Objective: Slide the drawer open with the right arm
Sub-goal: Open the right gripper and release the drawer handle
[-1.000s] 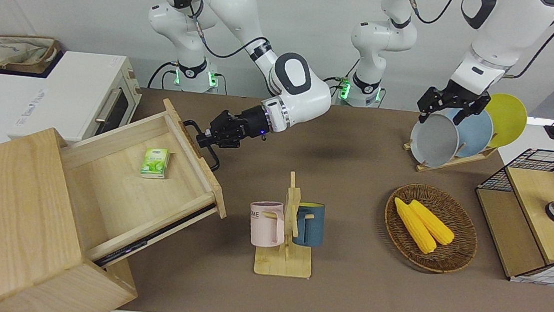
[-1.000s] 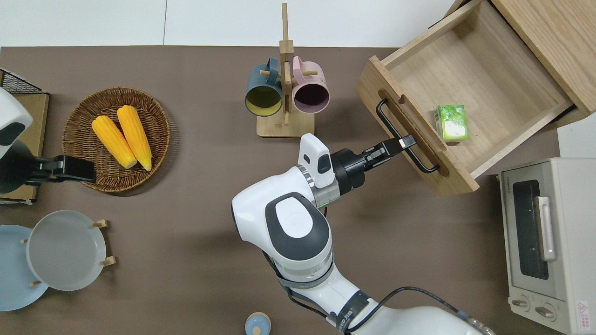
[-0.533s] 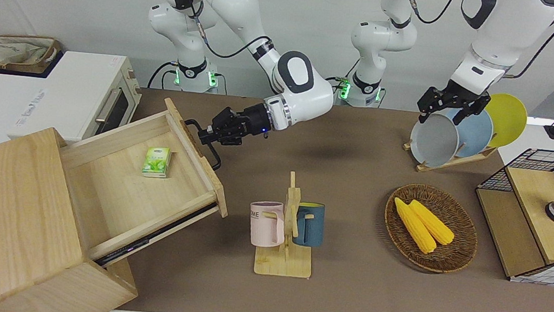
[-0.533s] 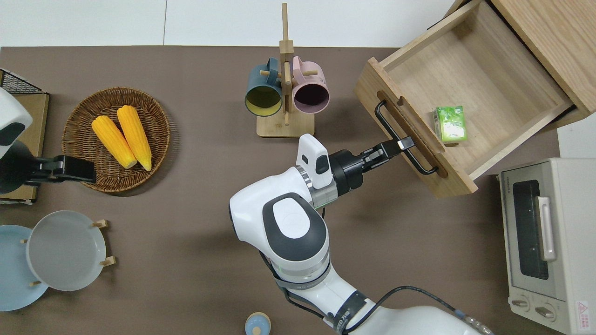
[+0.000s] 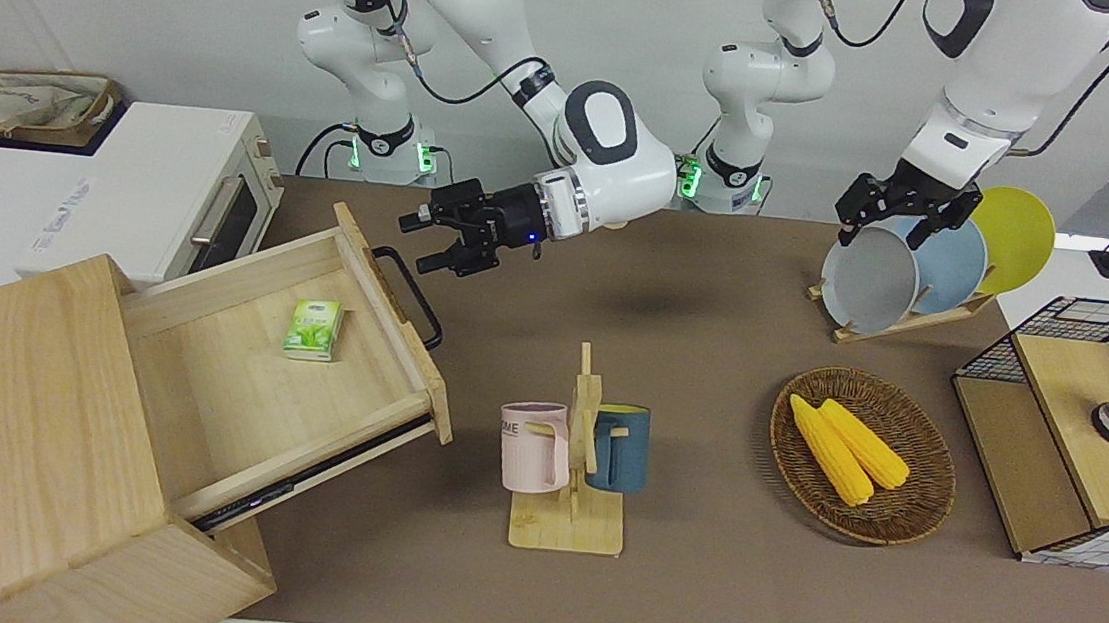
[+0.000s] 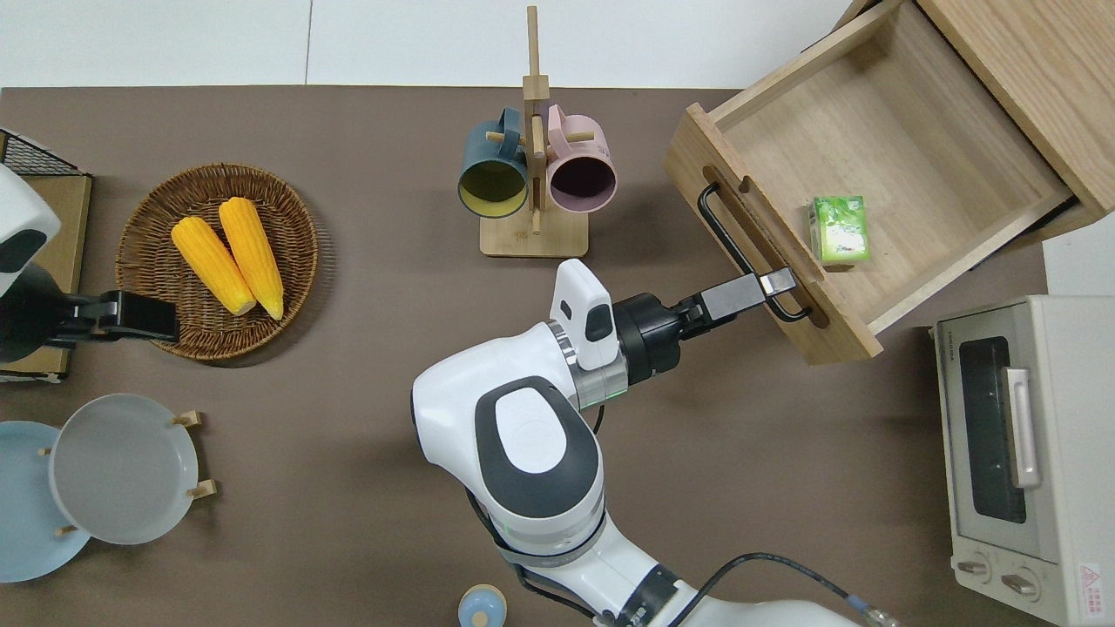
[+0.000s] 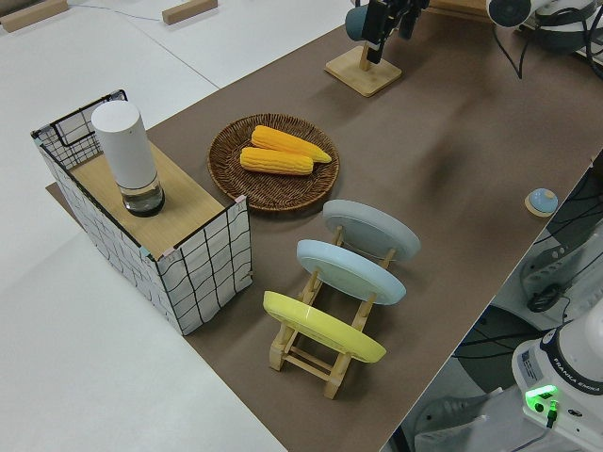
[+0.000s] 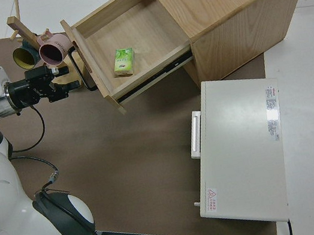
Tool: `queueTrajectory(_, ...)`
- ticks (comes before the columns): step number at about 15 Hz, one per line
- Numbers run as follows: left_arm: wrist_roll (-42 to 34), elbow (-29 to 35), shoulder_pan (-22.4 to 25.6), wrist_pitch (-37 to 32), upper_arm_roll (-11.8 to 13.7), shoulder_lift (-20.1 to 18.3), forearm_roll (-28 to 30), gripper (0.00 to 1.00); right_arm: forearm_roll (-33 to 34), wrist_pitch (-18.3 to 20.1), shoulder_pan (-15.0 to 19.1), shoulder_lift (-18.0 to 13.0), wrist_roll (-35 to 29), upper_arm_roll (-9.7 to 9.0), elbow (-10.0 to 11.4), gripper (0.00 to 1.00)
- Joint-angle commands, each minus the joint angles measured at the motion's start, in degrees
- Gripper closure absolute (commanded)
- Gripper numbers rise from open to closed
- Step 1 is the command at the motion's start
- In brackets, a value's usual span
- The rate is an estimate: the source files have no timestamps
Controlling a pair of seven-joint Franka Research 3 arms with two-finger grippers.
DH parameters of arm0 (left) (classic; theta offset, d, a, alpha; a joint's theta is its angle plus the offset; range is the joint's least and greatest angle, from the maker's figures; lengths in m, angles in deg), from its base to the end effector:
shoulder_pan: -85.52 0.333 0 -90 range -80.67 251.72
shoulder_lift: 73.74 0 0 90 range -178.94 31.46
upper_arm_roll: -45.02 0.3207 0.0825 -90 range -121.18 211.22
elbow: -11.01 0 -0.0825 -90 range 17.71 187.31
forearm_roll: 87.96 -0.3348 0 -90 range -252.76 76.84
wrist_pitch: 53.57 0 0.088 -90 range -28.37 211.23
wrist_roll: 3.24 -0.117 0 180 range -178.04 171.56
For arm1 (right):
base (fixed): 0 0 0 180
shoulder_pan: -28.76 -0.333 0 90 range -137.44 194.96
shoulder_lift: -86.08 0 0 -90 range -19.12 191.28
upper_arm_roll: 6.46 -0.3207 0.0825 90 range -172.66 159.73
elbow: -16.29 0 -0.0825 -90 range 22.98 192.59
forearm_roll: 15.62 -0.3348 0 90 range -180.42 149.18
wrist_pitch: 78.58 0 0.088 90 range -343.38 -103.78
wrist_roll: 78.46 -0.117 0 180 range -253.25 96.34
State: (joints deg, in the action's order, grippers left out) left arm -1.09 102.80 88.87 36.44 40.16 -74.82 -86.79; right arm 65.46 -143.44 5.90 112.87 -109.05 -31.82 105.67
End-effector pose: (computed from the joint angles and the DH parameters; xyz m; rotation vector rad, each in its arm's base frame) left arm 0.4986 -0.0160 0.6155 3.1231 0.0177 -0.0201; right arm 0.5171 0.2867 0.4674 1.6843 0.2789 0.2527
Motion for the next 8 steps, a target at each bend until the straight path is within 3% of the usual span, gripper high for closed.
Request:
queueTrajectory(1,-0.3,0.0,-0.4,-0.3,0.2,-0.5,-0.7,0.00,-0.3,0.3,0.6,-0.2,1.7,-0.14,-0.1,0.013)
queueTrajectory(7,-0.4,0.0,-0.3,-0.3,0.2,-0.4,-0.7,0.00,-2.5,-1.4,0.8,-0.8,2.2,-0.23,-0.3,0.013)
queueTrajectory(8,-0.4,0.0,-0.4,-0.3,0.1,-0.5,-0.7,0.00,-3.8,-2.3,0.8,-1.0,2.2,-0.23,-1.1,0.013)
